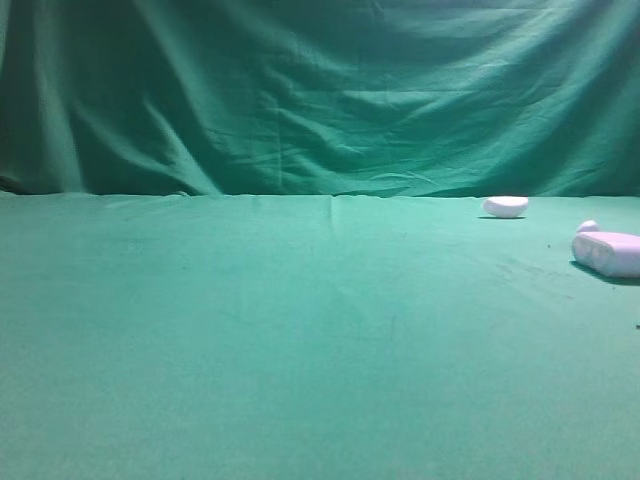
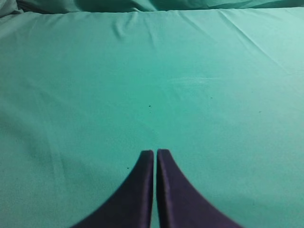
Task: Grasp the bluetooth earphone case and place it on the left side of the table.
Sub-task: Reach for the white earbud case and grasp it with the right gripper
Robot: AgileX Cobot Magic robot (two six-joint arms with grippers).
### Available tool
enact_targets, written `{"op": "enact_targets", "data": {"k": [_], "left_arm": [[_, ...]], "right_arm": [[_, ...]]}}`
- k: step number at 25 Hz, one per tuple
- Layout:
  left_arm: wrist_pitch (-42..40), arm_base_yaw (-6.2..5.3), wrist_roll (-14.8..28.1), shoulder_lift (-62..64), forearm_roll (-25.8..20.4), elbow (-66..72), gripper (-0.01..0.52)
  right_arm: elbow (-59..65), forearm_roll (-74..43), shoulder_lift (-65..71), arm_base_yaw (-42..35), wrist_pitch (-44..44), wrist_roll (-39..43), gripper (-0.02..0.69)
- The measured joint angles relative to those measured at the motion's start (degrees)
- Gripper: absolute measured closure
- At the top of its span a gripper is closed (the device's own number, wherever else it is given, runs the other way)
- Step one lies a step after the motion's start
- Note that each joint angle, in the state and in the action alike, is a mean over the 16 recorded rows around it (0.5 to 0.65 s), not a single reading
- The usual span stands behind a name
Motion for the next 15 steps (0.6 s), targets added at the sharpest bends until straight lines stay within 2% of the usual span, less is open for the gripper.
{"op": "enact_targets", "data": {"k": [4, 7, 11, 15], "left_arm": [[0.0, 0.0, 0.0, 0.0, 0.0, 0.0, 0.514], [0.0, 0.0, 0.0, 0.0, 0.0, 0.0, 0.514], [0.0, 0.0, 0.0, 0.0, 0.0, 0.0, 0.514], [0.0, 0.0, 0.0, 0.0, 0.0, 0.0, 0.514]], "right_arm": [[-1.63, 0.82, 0.47, 0.0, -5.01, 0.24, 0.665], [-5.06, 1.5, 2.35, 0.0, -4.02, 0.87, 0.665], [-11.14, 1.9, 7.4, 0.0, 2.73, 1.9, 0.665], [-17.44, 2.02, 14.35, 0.02, 13.07, 2.46, 0.665]]}}
